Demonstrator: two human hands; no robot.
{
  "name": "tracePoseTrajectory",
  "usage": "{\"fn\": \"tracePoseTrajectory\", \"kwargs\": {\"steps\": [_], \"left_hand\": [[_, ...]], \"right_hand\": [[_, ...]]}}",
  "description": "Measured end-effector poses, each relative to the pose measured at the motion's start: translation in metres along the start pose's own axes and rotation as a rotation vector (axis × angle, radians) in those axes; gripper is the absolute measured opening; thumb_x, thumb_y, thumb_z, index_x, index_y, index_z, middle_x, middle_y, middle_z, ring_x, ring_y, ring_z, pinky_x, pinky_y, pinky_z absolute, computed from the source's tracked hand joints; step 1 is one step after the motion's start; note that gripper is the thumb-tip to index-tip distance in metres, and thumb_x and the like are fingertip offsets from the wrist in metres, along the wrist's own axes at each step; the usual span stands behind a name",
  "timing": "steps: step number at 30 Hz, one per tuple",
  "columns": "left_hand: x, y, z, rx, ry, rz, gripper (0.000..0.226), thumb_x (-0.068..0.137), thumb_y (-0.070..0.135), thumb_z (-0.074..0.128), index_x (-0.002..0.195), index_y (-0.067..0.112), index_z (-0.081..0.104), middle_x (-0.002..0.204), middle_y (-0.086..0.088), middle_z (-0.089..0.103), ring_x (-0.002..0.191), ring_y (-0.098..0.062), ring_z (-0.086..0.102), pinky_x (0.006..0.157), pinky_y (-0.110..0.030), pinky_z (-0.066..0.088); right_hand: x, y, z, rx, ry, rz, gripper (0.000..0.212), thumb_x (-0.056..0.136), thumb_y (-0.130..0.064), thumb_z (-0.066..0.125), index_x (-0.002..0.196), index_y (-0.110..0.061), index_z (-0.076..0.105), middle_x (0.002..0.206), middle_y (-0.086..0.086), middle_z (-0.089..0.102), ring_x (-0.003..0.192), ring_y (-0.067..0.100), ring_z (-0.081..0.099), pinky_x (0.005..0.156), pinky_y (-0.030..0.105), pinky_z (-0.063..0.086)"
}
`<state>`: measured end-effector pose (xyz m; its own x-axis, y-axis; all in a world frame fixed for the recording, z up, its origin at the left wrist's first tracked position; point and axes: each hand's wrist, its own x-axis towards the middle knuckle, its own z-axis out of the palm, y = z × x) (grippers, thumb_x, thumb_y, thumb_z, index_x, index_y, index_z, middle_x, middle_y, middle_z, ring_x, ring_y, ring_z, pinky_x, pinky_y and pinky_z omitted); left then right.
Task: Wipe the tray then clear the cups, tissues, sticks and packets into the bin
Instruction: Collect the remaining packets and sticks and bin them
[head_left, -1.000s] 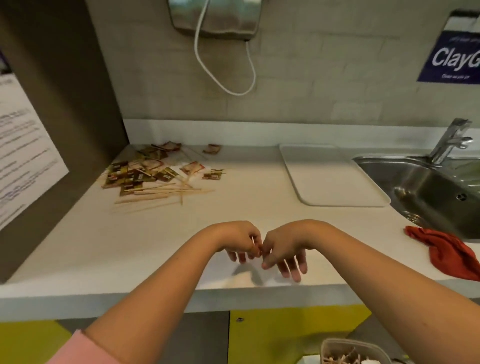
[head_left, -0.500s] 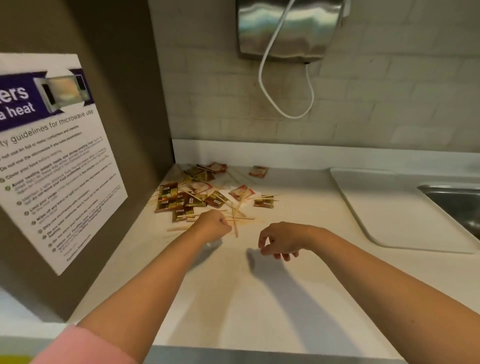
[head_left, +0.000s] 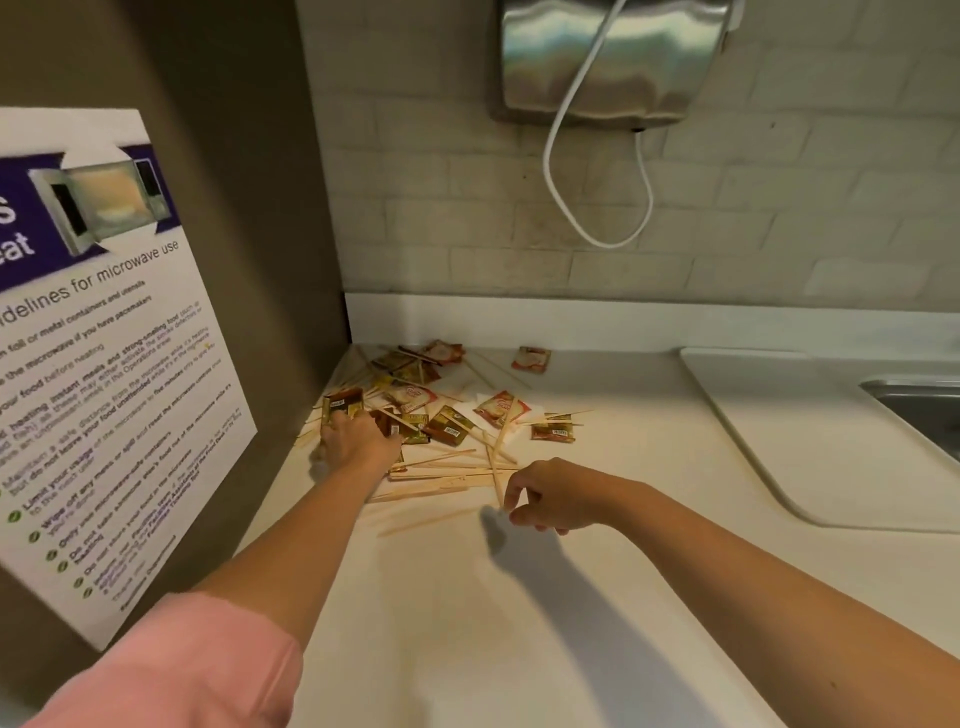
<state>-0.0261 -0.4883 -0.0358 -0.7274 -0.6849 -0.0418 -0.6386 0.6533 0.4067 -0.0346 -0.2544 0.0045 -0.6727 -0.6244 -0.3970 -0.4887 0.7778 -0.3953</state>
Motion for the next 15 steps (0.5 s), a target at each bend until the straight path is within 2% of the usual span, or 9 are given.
{"fn": "tracePoseTrajectory", "kwargs": {"steps": [3,5,10,15], "left_hand": [[0.003,-0.002,0.006,0.055,-0.077,0.000,0.077,0.078,0.058,0.060,0.136,0.013,0.038,0.143,-0.013,0.033,0.132,-0.034,0.032,0.103,-0.048,0.036],[0.003,-0.001,0.008,0.143,-0.105,0.002,0.082,0.075,0.060,0.062,0.136,0.012,0.037,0.143,-0.013,0.034,0.131,-0.033,0.033,0.101,-0.047,0.037],[0.001,0.007,0.004,0.313,-0.111,0.036,0.050,0.080,0.037,0.060,0.123,0.013,0.054,0.126,-0.013,0.050,0.114,-0.030,0.048,0.092,-0.039,0.048],[-0.007,0.004,0.000,0.377,-0.060,0.137,0.029,0.091,0.015,0.054,0.119,0.009,0.058,0.119,-0.011,0.060,0.110,-0.026,0.056,0.088,-0.033,0.049]], "right_hand": [[0.004,0.002,-0.001,0.015,0.000,0.007,0.022,0.092,-0.028,0.055,0.112,-0.020,0.059,0.073,-0.005,0.056,0.057,0.007,0.052,0.056,0.018,0.043],[0.006,0.003,0.000,0.019,0.001,0.011,0.022,0.092,-0.028,0.055,0.111,-0.020,0.059,0.073,-0.005,0.056,0.058,0.008,0.052,0.056,0.018,0.043],[0.012,0.001,0.001,0.007,-0.010,0.011,0.023,0.092,-0.027,0.054,0.112,-0.019,0.059,0.073,-0.005,0.056,0.057,0.008,0.052,0.055,0.018,0.042],[0.017,-0.008,-0.001,0.011,-0.015,-0.007,0.024,0.092,-0.027,0.054,0.114,-0.019,0.058,0.082,0.001,0.059,0.057,0.007,0.051,0.049,0.017,0.039]]}}
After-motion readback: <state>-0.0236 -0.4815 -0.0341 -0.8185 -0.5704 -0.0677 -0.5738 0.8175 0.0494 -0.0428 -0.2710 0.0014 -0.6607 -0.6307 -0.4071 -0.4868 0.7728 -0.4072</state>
